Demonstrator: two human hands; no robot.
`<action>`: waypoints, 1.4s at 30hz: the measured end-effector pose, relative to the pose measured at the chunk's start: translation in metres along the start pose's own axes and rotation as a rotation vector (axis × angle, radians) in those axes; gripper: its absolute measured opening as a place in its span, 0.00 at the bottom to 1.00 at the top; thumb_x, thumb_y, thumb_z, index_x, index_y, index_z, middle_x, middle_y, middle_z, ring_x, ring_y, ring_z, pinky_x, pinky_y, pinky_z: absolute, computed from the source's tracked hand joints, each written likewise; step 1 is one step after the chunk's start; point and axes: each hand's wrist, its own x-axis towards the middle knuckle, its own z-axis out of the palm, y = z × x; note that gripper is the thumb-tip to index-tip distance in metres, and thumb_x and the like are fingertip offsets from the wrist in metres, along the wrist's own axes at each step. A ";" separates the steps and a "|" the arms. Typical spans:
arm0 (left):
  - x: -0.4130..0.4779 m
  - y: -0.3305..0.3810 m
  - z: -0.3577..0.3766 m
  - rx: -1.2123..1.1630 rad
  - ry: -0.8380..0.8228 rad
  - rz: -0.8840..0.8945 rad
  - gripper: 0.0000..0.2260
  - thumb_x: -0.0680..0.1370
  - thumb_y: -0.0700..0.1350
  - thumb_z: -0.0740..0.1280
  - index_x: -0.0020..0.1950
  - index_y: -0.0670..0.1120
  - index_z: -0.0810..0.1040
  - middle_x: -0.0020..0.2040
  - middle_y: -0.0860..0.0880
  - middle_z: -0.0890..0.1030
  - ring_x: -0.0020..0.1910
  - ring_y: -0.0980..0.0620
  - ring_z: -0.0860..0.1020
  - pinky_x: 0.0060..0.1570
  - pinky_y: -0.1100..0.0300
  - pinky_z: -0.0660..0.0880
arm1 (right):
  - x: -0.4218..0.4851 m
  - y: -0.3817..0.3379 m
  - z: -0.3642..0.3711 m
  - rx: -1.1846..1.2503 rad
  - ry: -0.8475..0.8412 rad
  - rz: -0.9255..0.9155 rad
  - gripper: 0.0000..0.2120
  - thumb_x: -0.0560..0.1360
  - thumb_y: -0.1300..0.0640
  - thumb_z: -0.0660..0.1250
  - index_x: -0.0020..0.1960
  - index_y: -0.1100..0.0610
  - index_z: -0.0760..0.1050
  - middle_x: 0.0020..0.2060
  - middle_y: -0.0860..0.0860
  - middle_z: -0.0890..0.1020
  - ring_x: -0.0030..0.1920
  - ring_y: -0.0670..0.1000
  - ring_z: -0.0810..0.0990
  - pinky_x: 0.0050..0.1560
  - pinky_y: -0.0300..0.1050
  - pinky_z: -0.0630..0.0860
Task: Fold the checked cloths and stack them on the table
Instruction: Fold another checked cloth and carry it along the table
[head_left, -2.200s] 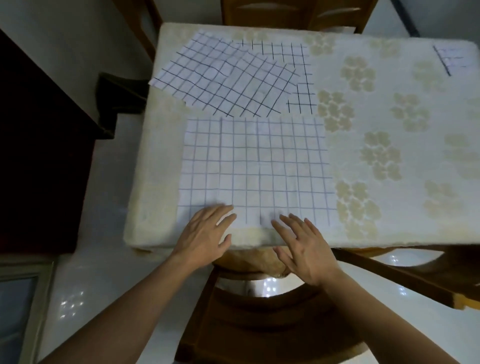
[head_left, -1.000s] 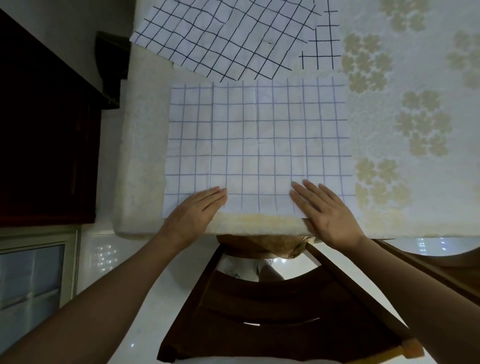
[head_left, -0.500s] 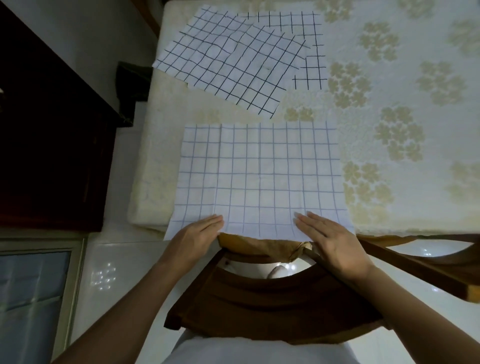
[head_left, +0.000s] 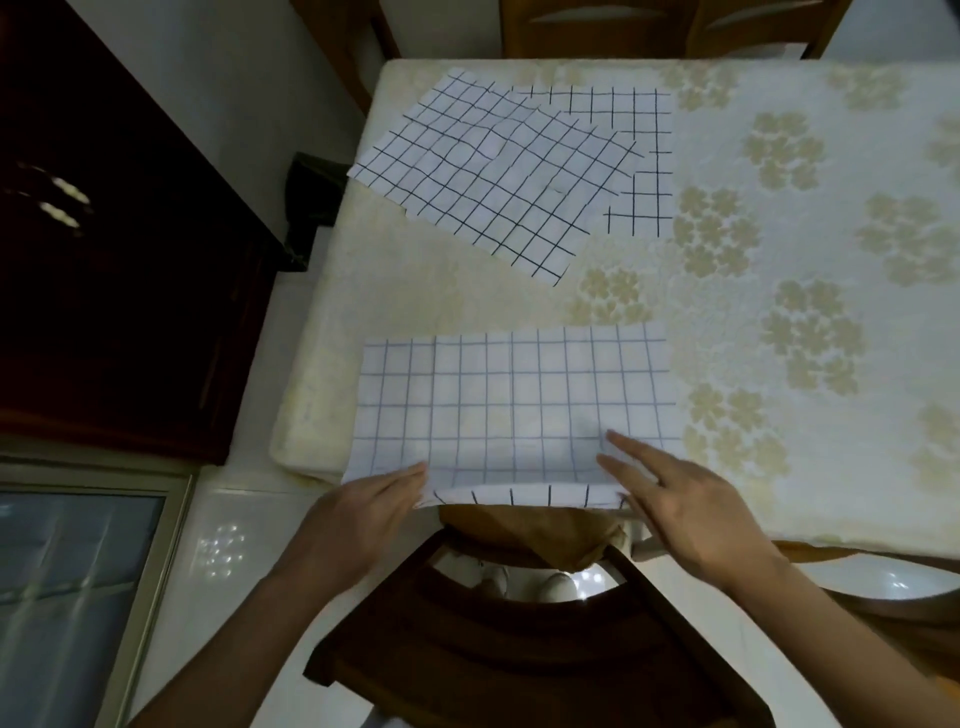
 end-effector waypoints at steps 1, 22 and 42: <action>0.015 -0.004 -0.005 0.014 0.012 -0.015 0.21 0.83 0.51 0.54 0.66 0.43 0.80 0.63 0.47 0.82 0.59 0.52 0.82 0.58 0.59 0.76 | 0.015 0.006 -0.007 -0.065 -0.012 -0.005 0.27 0.74 0.44 0.68 0.71 0.53 0.74 0.73 0.55 0.72 0.62 0.57 0.81 0.51 0.52 0.81; 0.197 -0.102 0.031 0.260 0.027 -0.198 0.25 0.83 0.54 0.49 0.74 0.45 0.72 0.75 0.45 0.70 0.75 0.45 0.67 0.75 0.39 0.57 | 0.174 0.070 0.031 -0.036 -0.132 0.360 0.32 0.81 0.39 0.41 0.79 0.52 0.61 0.78 0.56 0.64 0.78 0.59 0.61 0.76 0.64 0.56; 0.163 -0.050 0.107 0.241 -0.037 -0.283 0.30 0.82 0.63 0.44 0.82 0.53 0.54 0.82 0.46 0.51 0.81 0.45 0.50 0.76 0.36 0.51 | 0.173 0.038 0.093 0.006 -0.018 0.395 0.32 0.82 0.33 0.44 0.82 0.46 0.47 0.82 0.51 0.48 0.81 0.55 0.45 0.78 0.64 0.47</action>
